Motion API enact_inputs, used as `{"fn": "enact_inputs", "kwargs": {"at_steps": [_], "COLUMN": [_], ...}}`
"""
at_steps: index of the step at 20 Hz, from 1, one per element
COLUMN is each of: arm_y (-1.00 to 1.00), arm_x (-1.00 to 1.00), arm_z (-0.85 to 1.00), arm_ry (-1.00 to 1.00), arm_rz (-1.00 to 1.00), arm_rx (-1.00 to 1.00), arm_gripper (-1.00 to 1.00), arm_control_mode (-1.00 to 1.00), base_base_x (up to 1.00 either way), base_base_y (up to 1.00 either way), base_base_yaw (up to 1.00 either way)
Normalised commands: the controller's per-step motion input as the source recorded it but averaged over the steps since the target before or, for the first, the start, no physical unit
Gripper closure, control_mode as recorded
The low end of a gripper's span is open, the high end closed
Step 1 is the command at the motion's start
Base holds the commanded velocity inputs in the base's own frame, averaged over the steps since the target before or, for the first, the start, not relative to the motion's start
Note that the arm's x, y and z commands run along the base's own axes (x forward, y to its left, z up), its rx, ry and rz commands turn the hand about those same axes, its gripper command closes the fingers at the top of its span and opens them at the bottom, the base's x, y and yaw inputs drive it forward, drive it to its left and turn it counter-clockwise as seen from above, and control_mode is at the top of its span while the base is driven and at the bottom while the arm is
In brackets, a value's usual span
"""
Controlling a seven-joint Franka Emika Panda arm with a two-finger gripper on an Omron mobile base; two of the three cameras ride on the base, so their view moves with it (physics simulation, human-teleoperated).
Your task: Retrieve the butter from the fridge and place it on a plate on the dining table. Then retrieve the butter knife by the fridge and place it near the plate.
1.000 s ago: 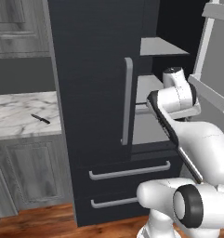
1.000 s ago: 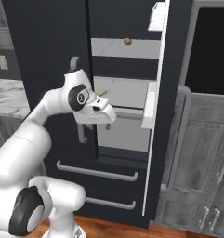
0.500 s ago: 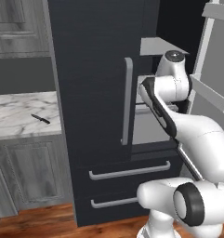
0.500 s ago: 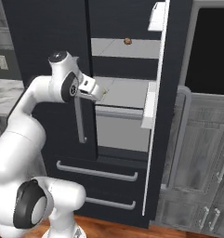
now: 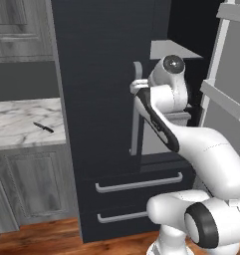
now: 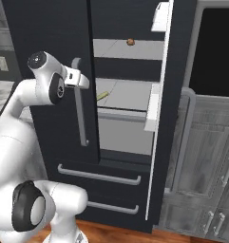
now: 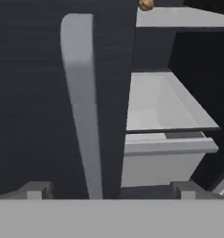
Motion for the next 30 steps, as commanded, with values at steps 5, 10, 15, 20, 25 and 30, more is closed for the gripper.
{"fn": "enact_inputs", "kwargs": {"at_steps": [5,10,15,20,25,30], "arm_y": [0.27,0.14,-0.01,-0.03,-0.03,0.00], "arm_x": [0.35,0.62,0.63,0.54,0.37,0.00], "arm_z": [0.04,-0.02,0.00,-0.02,-0.05,0.00], "arm_ry": [0.02,0.00,0.00,0.00,0.00,0.00], "arm_rz": [0.02,-0.11,-0.07,0.00,0.01,0.00], "arm_rx": [-0.02,-0.01,0.00,0.00,0.00,0.00], "arm_gripper": [-1.00,-1.00,-1.00,-1.00,-1.00,1.00], "arm_control_mode": [-1.00,-1.00,-1.00,-1.00,-1.00,-1.00], "base_base_x": [0.00,0.00,0.00,0.00,0.00,0.00], "base_base_y": [0.00,0.00,0.00,0.00,0.00,0.00], "base_base_yaw": [0.00,0.00,0.00,0.00,0.00,0.00]}}
